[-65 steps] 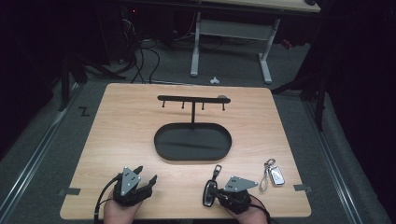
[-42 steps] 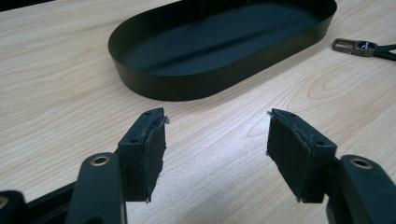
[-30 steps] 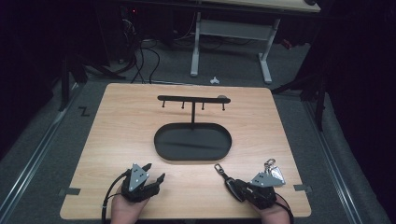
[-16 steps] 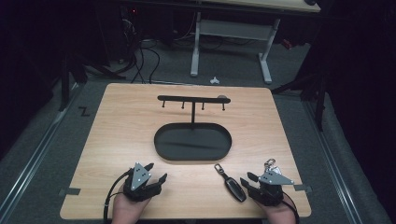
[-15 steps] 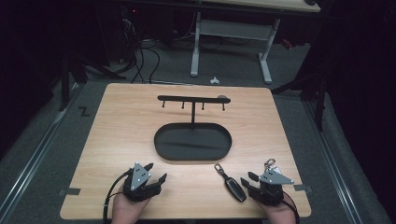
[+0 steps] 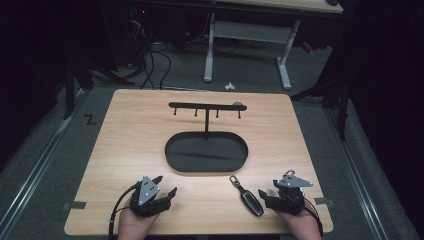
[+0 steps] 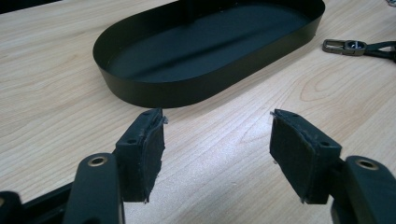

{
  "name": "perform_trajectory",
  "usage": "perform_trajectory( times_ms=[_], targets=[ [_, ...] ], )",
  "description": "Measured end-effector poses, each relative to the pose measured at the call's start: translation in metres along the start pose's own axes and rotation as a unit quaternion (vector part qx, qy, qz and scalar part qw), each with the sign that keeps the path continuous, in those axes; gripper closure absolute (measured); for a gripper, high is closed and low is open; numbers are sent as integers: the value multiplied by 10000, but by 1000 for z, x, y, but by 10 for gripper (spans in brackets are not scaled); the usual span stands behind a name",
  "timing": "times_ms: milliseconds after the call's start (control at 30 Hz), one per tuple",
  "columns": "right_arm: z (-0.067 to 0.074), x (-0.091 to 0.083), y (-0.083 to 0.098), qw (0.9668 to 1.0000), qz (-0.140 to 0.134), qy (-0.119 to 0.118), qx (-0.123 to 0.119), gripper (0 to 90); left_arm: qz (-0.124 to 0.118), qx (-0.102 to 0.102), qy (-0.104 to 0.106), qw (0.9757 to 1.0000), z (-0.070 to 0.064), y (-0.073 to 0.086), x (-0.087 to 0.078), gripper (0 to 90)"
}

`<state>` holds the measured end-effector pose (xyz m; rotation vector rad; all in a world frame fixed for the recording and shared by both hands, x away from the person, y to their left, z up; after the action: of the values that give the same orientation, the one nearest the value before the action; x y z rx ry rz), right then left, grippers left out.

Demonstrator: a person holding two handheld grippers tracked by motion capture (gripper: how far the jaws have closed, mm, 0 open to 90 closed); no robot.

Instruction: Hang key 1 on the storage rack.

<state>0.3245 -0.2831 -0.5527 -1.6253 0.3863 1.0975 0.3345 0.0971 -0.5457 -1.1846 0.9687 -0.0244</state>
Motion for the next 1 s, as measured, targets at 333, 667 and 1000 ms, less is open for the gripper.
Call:
perform_trajectory(
  times_ms=[333,667,1000],
  targets=[
    [2,5,1,9964,811,-155,-189,247,-17,76,84,9999,-4,-1,1,360],
    [2,3,-12,9883,1481,-59,-369,233,-10,130,130,9998,-6,-1,1,360],
    [-3,-2,-21,9675,2448,148,-619,197,-13,144,167,9998,-7,-1,1,359]
  ],
)
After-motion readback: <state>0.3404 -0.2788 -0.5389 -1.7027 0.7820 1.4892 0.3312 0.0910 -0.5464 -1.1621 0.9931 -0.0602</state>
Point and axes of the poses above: each handheld gripper's, and its own axes: x roughly forward along the jaws, y roughly out of its underside, z roughly to its left, the point moved 6 cm from there along x, roughly forward along the jaws, and after that the axes turned 9 degrees about z, right-handed, at the moved point
